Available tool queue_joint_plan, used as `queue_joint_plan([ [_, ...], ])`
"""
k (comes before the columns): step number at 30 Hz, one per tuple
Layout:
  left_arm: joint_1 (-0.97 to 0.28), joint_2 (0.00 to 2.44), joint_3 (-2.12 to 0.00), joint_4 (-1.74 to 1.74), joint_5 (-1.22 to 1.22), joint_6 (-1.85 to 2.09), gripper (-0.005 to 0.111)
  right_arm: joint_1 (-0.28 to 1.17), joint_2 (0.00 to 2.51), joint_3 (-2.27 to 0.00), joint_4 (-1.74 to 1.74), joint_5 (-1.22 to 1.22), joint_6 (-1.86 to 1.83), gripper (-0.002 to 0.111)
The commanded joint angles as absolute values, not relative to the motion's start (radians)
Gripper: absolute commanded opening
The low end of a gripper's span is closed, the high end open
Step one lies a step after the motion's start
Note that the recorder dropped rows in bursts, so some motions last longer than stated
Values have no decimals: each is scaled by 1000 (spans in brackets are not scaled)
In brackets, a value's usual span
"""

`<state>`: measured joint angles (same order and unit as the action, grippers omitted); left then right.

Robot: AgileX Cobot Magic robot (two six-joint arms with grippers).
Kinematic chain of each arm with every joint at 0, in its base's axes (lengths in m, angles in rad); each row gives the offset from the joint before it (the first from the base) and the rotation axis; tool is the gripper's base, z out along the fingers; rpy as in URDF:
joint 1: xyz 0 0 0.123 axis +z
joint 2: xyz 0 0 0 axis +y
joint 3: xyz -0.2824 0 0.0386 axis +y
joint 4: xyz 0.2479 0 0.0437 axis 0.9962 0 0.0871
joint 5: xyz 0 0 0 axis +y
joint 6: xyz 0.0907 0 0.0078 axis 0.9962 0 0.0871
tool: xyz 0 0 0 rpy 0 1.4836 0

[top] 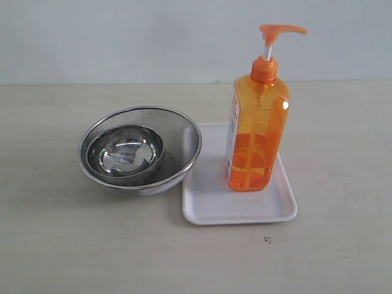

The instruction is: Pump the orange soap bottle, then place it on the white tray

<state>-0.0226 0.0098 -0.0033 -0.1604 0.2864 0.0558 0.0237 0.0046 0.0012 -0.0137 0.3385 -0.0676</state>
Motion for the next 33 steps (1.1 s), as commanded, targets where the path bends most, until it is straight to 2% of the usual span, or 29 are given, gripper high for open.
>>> queue_joint_plan([
  [1, -21, 3, 0, -167, 307, 60, 5, 20, 0, 0, -10, 331, -66, 0],
  [33, -21, 0, 0, -167, 296, 60, 5, 20, 0, 0, -10, 329, -66, 0],
])
